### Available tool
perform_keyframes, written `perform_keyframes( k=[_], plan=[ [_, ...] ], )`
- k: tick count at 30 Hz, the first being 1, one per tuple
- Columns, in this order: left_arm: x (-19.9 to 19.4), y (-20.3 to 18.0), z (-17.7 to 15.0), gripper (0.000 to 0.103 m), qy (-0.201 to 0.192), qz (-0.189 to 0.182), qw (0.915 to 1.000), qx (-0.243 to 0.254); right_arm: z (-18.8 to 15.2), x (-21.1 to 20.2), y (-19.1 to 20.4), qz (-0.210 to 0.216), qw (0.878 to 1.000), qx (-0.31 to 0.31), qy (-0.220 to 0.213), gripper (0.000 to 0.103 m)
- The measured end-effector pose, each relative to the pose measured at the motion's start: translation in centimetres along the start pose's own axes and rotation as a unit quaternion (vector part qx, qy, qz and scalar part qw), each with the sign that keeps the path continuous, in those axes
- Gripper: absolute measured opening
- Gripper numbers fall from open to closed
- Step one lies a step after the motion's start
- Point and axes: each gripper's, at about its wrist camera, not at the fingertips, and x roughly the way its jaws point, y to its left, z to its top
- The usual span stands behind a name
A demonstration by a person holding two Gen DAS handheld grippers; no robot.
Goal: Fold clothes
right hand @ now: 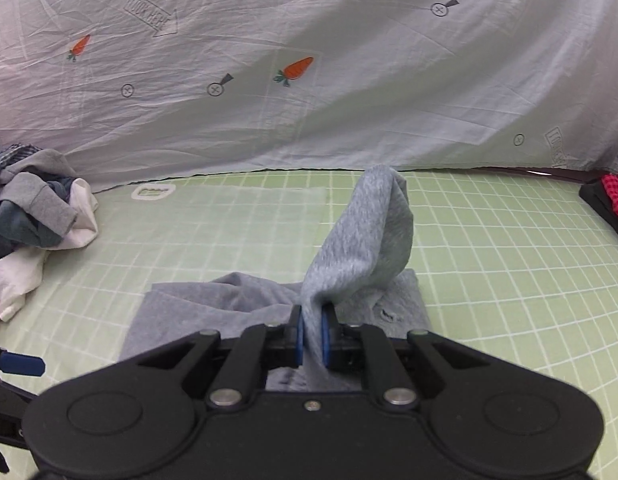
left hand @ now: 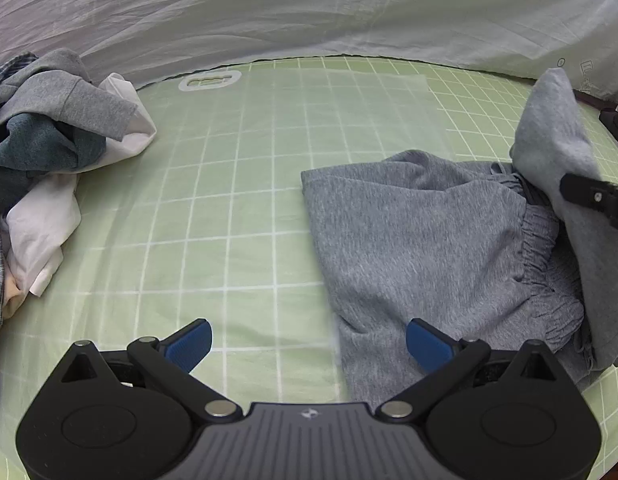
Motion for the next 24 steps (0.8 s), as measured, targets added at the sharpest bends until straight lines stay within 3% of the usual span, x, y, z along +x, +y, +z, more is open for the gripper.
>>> perform_keyframes(
  k=[5, 7, 13, 15, 19, 24],
  plan=[
    [-0.2, 2.8, -0.3, 0.102, 0.001, 0.015, 0.9996, -0.025, -1.8, 3.2, 4.1, 0.002, 0.999, -0.020, 0.042, 0.010],
    [-0.2, 3.5, -0.8, 0.102, 0.005, 0.018, 0.9993, -0.032, -3.3, 4.9, 4.3, -0.015, 0.997, -0.013, 0.075, 0.010],
    [0.1, 4.4, -1.8, 0.102, 0.015, 0.018, 0.9992, -0.033, -3.7, 4.8, 3.3, -0.011, 0.996, 0.019, 0.085, 0.012],
    [0.3, 4.3, -1.7, 0.102, 0.014, 0.017, 0.9992, -0.032, -3.3, 4.4, 3.1, -0.007, 0.996, 0.031, 0.084, 0.018],
    [0.3, 3.9, -0.9, 0.102, 0.006, 0.013, 0.9993, -0.036, -2.3, 2.8, 2.7, 0.003, 0.997, 0.046, 0.064, 0.046],
    [0.5, 2.6, 0.1, 0.102, 0.002, 0.006, 0.9993, -0.037, -0.6, -0.1, 0.9, -0.004, 0.998, 0.058, 0.022, 0.066]
  ],
)
